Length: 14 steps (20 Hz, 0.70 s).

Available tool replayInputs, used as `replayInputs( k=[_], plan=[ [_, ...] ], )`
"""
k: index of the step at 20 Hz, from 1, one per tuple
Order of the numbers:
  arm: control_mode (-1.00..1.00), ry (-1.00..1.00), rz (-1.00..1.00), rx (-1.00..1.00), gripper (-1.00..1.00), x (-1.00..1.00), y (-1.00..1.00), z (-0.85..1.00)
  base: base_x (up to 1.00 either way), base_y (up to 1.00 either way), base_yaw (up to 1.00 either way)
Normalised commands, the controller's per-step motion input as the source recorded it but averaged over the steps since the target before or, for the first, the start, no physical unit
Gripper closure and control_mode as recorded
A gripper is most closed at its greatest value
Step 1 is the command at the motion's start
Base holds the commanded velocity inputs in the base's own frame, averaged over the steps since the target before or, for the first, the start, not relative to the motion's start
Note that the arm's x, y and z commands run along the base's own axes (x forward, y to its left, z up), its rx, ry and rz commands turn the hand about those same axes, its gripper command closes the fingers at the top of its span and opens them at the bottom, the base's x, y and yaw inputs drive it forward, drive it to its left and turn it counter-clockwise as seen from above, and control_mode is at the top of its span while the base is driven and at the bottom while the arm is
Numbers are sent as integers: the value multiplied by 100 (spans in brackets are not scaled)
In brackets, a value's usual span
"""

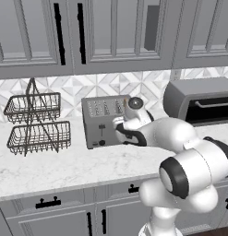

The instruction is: Start the toaster. Once the lever pops up, take the bread to the plate on the dining counter.

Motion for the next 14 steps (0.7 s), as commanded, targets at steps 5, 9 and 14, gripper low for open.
replayInputs(
  k=[5,9,14],
  plan=[
    [-100,0,0,0,100,8,-8,-34,0,0,0],
    [-100,0,0,0,100,2,0,-44,0,0,0],
    [-100,0,0,2,100,0,0,-65,0,0,0]
  ],
)
